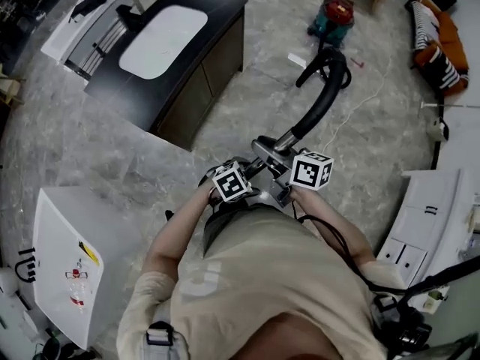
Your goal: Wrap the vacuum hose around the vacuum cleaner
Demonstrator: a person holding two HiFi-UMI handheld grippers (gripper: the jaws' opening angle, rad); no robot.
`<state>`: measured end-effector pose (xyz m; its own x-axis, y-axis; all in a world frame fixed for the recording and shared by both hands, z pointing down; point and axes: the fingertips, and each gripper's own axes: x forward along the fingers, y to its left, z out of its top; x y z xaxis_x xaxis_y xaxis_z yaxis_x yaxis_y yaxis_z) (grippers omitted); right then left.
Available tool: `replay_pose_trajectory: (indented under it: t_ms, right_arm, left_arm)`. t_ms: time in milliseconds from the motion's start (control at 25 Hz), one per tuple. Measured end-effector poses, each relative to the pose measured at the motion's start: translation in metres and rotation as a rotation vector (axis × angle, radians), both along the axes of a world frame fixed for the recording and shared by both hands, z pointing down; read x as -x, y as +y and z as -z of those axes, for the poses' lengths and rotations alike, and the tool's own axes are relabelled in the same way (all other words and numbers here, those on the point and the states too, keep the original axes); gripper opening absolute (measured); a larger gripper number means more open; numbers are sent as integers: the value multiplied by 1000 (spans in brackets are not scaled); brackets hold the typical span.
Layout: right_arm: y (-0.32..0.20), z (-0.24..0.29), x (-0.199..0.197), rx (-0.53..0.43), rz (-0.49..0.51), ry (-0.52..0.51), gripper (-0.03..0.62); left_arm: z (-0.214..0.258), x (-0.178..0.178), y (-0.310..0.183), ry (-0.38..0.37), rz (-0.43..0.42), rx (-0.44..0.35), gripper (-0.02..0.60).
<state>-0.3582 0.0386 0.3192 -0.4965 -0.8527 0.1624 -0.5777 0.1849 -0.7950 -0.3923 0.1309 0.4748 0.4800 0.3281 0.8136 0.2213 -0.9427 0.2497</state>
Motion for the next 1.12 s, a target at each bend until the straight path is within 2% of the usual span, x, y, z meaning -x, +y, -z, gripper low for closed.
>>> replay_pose_trajectory:
  t_ms: [40, 200, 240, 320, 400, 480, 600, 680, 960, 1120]
  right_arm:
    - [-12, -2, -2, 8, -7, 10, 133]
    - [-51, -9, -3, 42, -16, 51, 133]
    - [-58, -9, -5, 39, -21, 61, 133]
    - [-73, -9, -11, 36, -44, 83, 135]
    - [-83, -10, -18, 42, -62, 107, 135]
    - [-87, -9, -26, 40, -71, 127, 135]
    - [-90, -6, -40, 7, -102, 153, 140]
    - [-96, -5, -42, -10, -103, 157, 140]
    - [-106, -9, -85, -40, -104, 107, 138]
    - [-117, -5, -114, -95, -51, 113, 138]
  left_arm:
    - [-4, -2, -9, 1, -14, 21, 388]
    - [-7, -5, -29, 18, -67, 197, 343]
    - [-7, -7, -34, 22, -81, 228, 341]
    - [-9, -12, -46, 18, -106, 262, 300]
    - [-12, -18, -56, 2, -137, 245, 271]
    - [-15, -26, -61, -1, -173, 208, 211]
    - [-22, -39, -70, 26, -239, 138, 154]
    - [-18, -44, -78, 45, -247, 106, 114]
    - [-18, -74, -98, -24, -213, 40, 107]
    - [-18, -107, -117, -42, -183, -14, 107]
